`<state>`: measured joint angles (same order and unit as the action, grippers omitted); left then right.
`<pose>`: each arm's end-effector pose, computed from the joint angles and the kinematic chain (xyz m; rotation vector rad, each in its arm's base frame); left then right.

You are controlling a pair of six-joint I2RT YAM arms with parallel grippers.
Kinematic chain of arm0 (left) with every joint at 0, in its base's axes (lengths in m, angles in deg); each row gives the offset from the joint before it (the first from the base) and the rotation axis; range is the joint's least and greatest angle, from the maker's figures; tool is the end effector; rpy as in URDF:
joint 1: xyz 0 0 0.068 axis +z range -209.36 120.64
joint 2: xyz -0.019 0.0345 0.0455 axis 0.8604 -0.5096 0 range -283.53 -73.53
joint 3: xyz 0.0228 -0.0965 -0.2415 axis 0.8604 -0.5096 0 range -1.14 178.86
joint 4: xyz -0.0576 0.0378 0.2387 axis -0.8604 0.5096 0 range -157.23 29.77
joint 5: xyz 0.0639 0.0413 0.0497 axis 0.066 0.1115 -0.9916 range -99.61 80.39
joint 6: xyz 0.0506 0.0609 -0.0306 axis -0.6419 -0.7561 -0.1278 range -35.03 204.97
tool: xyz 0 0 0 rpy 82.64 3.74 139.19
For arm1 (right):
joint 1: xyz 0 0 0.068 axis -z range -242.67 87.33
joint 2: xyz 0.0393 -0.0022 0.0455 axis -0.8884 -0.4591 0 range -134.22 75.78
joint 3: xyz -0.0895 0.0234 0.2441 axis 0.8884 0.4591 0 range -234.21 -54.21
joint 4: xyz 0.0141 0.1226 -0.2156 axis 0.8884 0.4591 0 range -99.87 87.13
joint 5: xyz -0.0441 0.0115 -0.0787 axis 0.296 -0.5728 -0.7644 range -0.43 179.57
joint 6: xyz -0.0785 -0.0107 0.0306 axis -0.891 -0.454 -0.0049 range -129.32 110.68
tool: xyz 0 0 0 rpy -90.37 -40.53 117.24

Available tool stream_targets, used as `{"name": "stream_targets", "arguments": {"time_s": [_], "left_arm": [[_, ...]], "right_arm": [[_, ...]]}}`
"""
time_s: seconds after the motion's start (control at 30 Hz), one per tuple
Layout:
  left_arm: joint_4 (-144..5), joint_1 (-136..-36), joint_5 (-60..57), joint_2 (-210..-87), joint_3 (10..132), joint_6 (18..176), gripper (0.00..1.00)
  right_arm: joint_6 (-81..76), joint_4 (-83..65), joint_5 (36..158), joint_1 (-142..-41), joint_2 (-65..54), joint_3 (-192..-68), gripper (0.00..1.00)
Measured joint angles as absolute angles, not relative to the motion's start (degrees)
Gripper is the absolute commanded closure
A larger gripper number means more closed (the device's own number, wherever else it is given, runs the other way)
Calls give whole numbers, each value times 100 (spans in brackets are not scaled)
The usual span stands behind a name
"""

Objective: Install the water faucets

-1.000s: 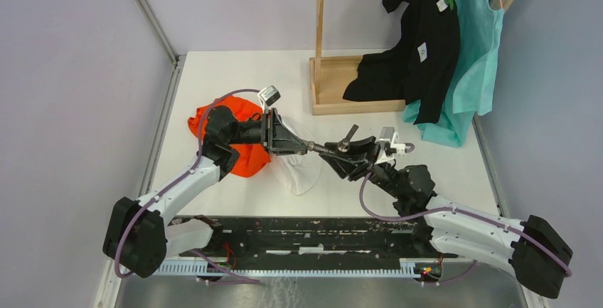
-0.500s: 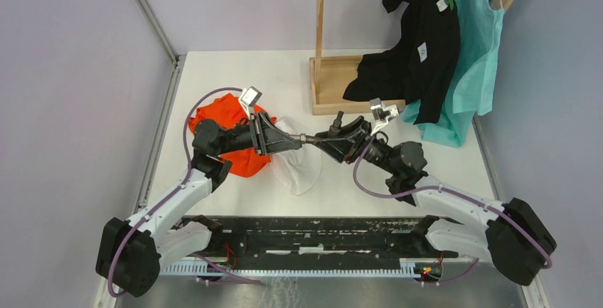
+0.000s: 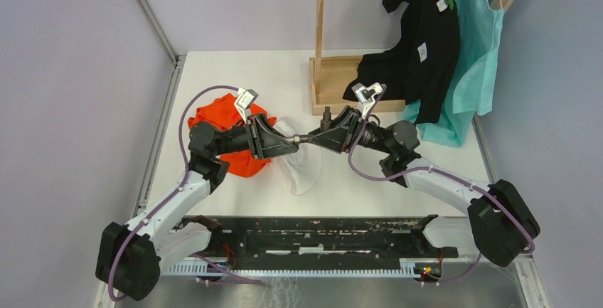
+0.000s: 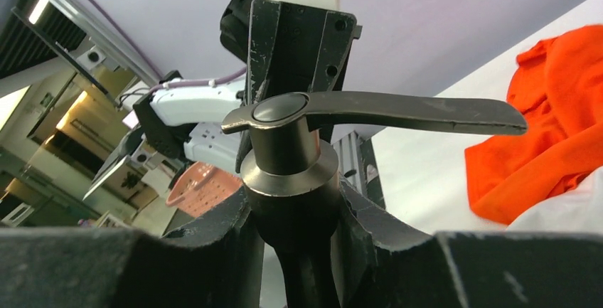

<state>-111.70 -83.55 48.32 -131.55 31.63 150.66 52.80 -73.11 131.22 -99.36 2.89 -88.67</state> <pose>0.1825 -0.1513 0.3202 0.5020 1.6235 -1.8579 0.1965 0.2083 0.3121 -0.4660 1.4311 1.8566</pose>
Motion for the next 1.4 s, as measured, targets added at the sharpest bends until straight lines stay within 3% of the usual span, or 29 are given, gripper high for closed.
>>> {"name": "stream_targets", "arguments": {"time_s": [0.37, 0.73, 0.9, 1.4], "left_arm": [[-11168, -8506, 5483, -13096, 3100, 14457, 97], [-11413, -8665, 5577, -13400, 2918, 14135, 97], [-11152, -8919, 5525, -13402, 2914, 13209, 97], [-8965, -10298, 3011, -13033, 2750, 9209, 97]], "right_arm": [[5370, -5733, 14129, -9929, 622, -9448, 100], [5422, -3392, 14105, -9855, 939, -9870, 100], [5451, -2232, 13987, -9839, 1129, -10089, 100], [5309, 372, 13657, -9691, 882, -10637, 100]]}}
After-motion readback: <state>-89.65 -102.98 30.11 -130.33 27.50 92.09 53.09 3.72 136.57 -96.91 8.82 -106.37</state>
